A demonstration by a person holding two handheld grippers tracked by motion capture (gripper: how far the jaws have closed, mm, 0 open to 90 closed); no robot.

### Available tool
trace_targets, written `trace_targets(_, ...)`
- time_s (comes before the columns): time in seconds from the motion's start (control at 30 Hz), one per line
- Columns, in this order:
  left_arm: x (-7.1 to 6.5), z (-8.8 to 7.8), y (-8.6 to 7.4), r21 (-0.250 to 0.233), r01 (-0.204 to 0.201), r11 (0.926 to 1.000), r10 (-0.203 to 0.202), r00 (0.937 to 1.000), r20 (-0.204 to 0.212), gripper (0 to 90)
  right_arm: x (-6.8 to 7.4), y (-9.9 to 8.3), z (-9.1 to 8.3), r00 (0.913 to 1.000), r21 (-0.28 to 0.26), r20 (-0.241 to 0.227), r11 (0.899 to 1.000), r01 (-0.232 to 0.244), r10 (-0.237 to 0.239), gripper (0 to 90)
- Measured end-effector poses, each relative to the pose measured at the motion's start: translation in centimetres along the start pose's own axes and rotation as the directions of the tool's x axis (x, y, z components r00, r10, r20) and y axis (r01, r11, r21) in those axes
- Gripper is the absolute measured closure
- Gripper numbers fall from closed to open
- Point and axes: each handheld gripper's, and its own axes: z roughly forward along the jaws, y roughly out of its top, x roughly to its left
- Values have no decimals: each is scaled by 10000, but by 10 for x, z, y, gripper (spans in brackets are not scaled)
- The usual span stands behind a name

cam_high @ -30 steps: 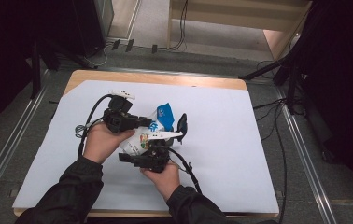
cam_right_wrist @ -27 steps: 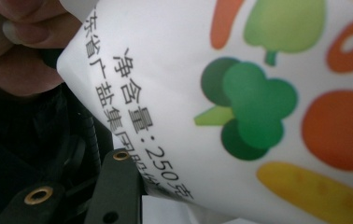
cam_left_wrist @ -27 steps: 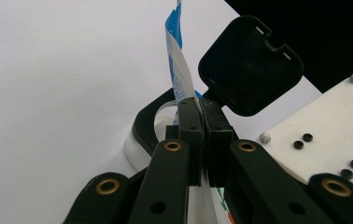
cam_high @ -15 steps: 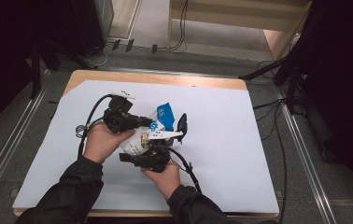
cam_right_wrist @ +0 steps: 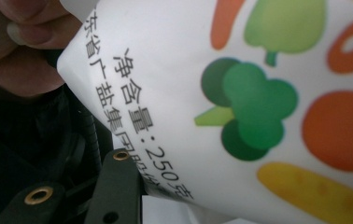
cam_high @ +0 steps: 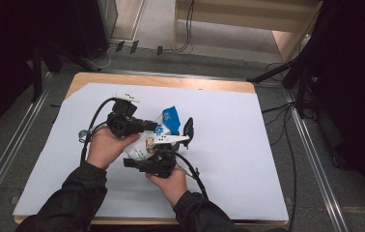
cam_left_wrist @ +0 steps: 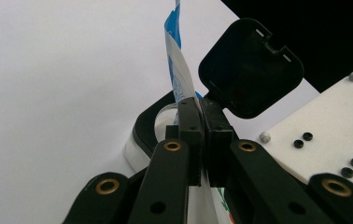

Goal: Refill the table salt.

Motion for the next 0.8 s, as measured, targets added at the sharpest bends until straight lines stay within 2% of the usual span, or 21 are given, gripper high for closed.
trace_targets(0.53, 1, 0, 0, 63, -11, 10000, 11, 10000, 18, 895, 0, 0, 0, 9999, 67, 125, 9999, 87, -88, 618)
trace_targets(0.63, 1, 0, 0, 18, 27, 10000, -27, 10000, 10, 896, 2, 0, 1, 9994, 123, 177, 9995, 303, -305, 588)
trace_targets(0.8, 1, 0, 0, 44, 28, 10000, -28, 10000, 3, 896, 2, 0, 2, 9991, 159, 243, 9993, 339, -343, 593)
